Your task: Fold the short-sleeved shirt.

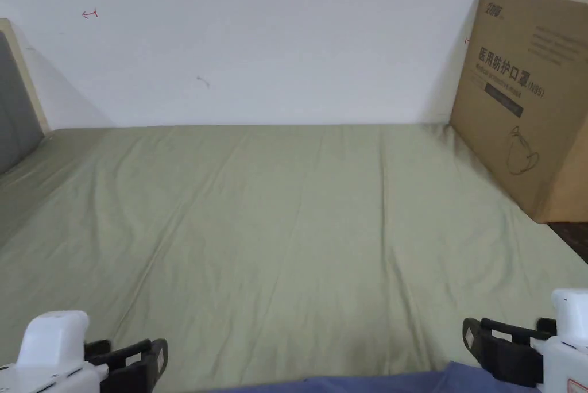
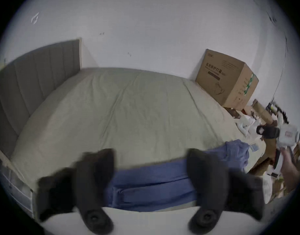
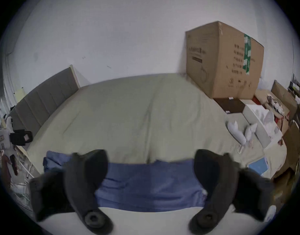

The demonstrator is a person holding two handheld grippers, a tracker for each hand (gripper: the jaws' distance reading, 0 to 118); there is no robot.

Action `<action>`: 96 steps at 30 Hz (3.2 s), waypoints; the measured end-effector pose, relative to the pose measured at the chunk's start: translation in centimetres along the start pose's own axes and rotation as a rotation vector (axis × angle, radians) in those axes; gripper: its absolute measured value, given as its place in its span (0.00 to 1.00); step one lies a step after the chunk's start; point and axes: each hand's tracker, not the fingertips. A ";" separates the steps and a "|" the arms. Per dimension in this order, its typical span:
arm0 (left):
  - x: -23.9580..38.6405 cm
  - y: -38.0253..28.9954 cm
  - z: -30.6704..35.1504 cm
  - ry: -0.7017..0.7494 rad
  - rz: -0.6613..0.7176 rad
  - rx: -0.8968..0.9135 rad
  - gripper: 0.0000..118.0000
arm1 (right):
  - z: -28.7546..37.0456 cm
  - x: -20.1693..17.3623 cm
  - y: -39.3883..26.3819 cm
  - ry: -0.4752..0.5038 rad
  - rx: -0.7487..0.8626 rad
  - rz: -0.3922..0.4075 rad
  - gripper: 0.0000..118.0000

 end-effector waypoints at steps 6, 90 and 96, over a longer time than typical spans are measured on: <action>-2.1 0.1 0.2 -0.049 0.124 -0.039 0.01 | -0.9 -0.9 0.5 0.058 -0.035 -0.044 0.00; 12.0 -8.8 -16.6 -0.477 0.108 -0.654 0.01 | -0.3 0.6 -2.1 0.104 -0.190 -0.090 0.00; 10.1 -7.2 -13.6 -0.531 0.129 -0.611 0.02 | 0.2 1.0 -2.1 0.097 -0.187 -0.089 0.00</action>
